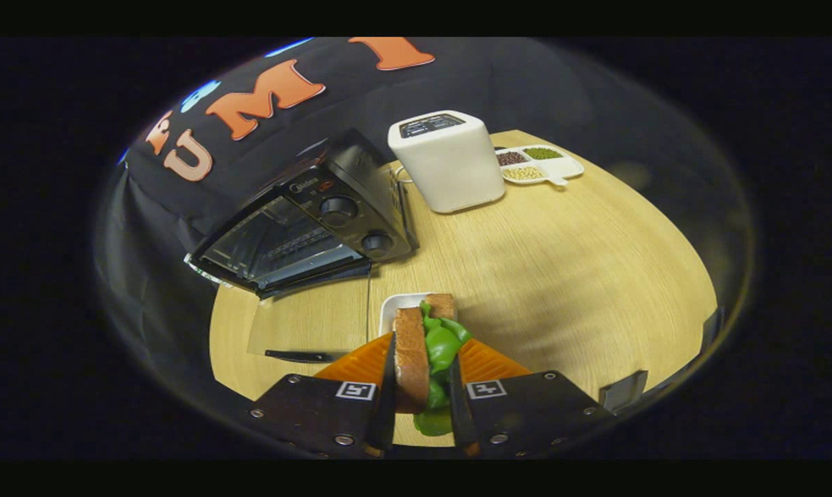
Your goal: Open the toaster oven, put the food inside, and close the toaster oven door.
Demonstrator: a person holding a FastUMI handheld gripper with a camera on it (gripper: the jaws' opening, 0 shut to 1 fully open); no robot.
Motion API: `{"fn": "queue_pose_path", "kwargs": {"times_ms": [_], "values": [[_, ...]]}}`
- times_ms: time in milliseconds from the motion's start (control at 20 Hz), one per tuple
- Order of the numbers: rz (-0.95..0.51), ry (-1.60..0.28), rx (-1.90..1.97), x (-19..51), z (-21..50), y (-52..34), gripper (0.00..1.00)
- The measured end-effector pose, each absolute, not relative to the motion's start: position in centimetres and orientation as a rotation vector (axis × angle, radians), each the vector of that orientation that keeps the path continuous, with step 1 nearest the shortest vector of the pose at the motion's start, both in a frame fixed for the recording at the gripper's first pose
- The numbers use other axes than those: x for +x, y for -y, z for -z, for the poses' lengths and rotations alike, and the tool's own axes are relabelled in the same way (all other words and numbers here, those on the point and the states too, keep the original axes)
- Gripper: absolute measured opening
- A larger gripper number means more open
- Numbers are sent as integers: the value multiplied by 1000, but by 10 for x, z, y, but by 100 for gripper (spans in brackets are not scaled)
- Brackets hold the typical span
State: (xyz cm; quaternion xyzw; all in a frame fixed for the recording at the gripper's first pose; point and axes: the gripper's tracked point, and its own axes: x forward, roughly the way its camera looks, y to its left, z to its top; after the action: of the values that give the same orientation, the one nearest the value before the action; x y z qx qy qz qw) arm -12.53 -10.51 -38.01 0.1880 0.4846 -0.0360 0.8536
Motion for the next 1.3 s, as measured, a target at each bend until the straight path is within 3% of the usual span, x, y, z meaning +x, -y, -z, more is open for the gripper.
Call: {"fn": "queue_pose_path", "kwargs": {"times_ms": [350,1300], "values": [[80,-927,428,-109,337,94,30],[-169,-729,765,-16,307,-42,30]]}}
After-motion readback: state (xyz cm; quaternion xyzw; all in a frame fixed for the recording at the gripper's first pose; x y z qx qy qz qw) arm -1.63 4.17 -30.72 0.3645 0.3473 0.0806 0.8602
